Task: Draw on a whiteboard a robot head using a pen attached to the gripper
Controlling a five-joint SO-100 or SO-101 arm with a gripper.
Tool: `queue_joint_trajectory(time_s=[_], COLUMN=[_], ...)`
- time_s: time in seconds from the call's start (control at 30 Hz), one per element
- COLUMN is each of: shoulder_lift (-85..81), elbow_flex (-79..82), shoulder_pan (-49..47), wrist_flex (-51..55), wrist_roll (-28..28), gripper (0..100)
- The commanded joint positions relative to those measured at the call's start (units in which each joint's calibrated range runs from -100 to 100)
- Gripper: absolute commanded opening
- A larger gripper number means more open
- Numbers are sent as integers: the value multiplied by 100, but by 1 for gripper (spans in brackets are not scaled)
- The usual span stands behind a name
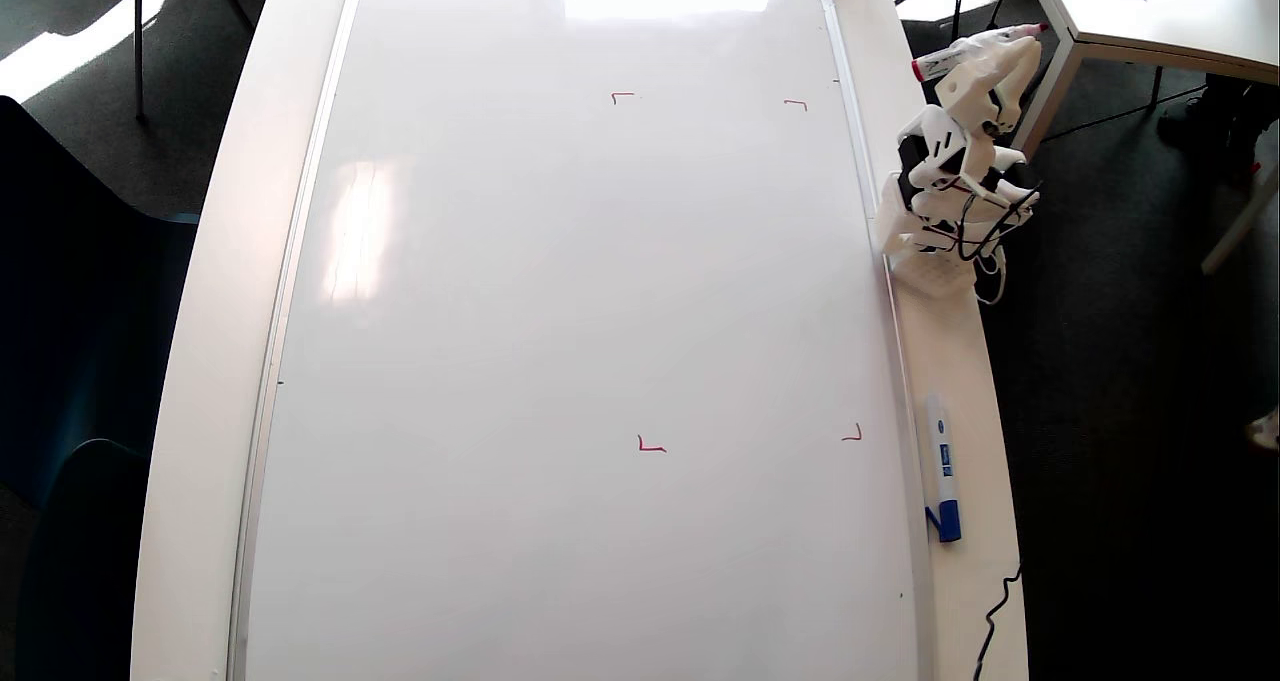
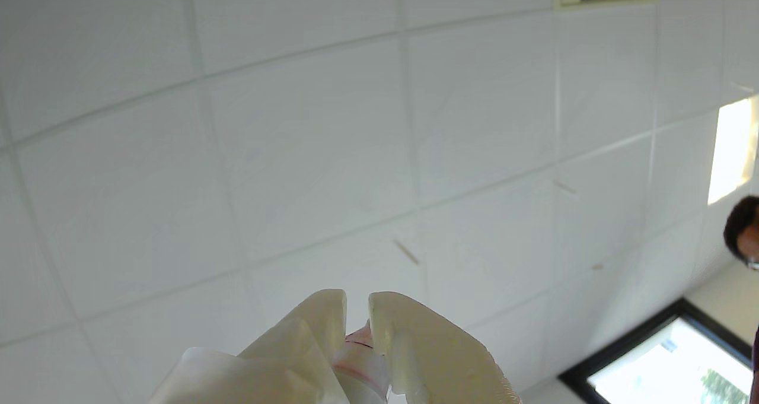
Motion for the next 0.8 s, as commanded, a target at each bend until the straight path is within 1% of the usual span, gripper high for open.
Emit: queue_joint_trajectory(time_s=[0.0,0.77], shoulder_lift=[41,50], elbow_flex=[28,28], shoulder_pan=[11,26], wrist_flex=[-84,-84], wrist_roll=[6,-10], gripper=[1,1])
